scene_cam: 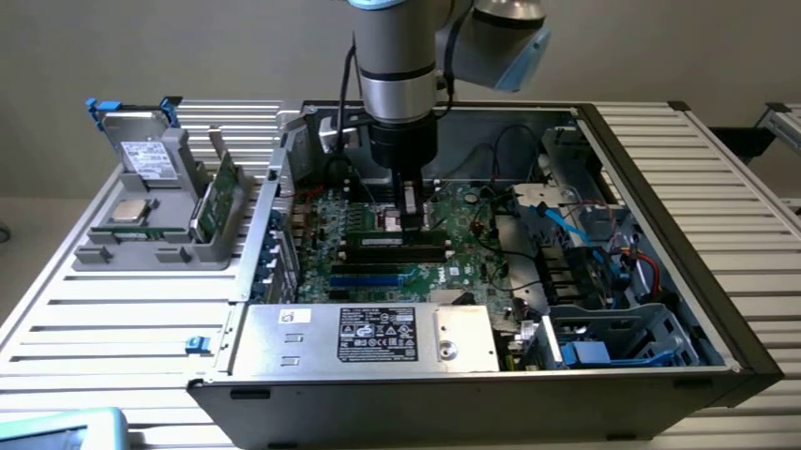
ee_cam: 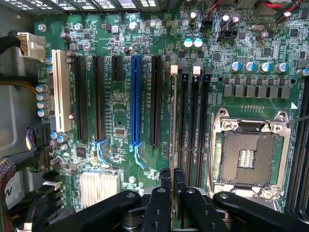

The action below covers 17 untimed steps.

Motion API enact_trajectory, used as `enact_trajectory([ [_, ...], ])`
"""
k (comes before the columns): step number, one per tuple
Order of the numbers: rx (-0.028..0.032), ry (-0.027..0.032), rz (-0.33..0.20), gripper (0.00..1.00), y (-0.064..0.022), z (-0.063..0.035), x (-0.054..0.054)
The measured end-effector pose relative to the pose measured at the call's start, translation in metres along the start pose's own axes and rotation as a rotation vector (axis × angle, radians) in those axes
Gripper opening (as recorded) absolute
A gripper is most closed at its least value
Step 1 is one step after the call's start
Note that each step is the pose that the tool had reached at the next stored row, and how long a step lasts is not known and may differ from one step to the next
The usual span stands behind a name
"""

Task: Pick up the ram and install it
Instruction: 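Insert the ram into the slot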

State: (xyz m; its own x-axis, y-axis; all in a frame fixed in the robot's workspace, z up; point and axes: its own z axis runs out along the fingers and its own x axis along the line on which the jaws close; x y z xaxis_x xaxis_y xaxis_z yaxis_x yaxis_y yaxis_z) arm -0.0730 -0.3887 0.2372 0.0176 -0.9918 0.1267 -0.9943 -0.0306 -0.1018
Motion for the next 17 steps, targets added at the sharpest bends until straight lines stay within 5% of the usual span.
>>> enact_trajectory([
  [4,0.0003,0.0041,0.0,0.14,0.0003,0.0031,-0.0005],
  [9,0.0095,0.0054,0.003,0.14,0.0019,0.0045,-0.0012],
  [17,0.0093,0.0056,0.005,0.14,0.002,0.0048,-0.0013],
])
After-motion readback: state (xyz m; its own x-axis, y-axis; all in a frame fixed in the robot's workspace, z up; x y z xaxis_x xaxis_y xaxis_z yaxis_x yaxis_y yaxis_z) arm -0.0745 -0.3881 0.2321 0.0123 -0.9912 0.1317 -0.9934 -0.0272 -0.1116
